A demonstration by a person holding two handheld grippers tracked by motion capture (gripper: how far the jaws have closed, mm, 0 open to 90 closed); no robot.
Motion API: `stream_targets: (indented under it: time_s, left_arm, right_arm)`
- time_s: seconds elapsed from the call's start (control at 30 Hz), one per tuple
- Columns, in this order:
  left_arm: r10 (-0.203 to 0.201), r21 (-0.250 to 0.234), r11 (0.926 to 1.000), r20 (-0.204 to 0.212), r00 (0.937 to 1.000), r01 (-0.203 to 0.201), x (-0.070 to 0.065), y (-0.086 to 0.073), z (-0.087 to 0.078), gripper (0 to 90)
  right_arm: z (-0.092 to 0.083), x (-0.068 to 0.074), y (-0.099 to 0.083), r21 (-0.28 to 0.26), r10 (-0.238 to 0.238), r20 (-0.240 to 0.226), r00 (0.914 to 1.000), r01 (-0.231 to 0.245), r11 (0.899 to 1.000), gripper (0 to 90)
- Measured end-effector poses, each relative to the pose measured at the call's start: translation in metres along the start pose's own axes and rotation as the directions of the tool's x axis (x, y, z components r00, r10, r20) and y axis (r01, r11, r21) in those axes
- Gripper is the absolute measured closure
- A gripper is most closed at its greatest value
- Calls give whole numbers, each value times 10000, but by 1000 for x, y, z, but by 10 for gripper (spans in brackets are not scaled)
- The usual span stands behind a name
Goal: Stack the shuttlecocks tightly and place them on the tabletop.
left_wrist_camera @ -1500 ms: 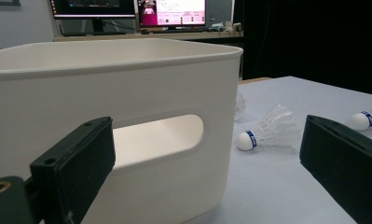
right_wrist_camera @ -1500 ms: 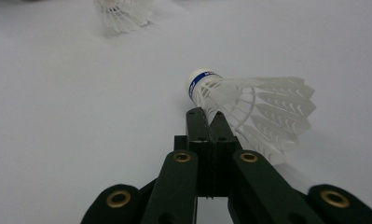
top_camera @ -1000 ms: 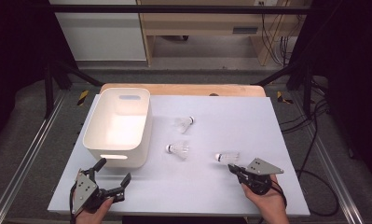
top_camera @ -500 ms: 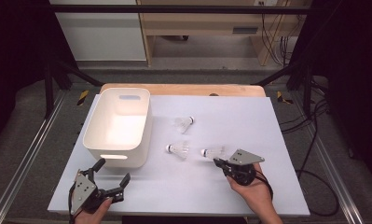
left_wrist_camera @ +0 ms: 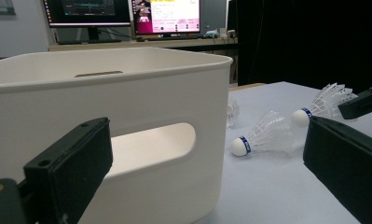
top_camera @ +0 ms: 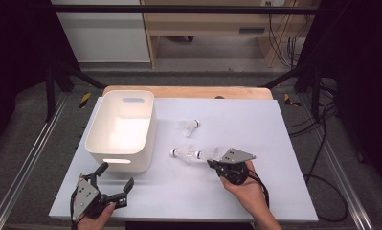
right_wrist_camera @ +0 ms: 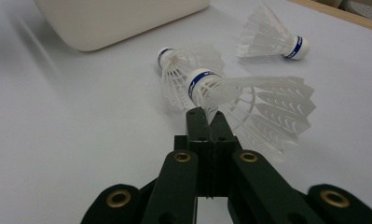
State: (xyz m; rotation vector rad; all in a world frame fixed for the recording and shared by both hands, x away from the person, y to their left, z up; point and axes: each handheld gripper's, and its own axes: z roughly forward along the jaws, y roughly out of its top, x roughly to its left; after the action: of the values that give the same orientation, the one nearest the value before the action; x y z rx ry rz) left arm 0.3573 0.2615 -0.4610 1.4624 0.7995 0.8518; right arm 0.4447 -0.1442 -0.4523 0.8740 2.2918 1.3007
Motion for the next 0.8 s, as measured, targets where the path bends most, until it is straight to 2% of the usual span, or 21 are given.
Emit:
stream_targets:
  time_s: [0.13,0.8]
  left_arm:
    - [82,-62,9999,6,10000,-82,-1,1,0,15]
    - [51,-81,10000,52,10000,-51,-1,1,0,9]
  right_arm:
    - [2,0,1,-56,209,-84,9997,-209,9998,900]
    - [20,5,7,27,395,-294,9988,-394,9992,900]
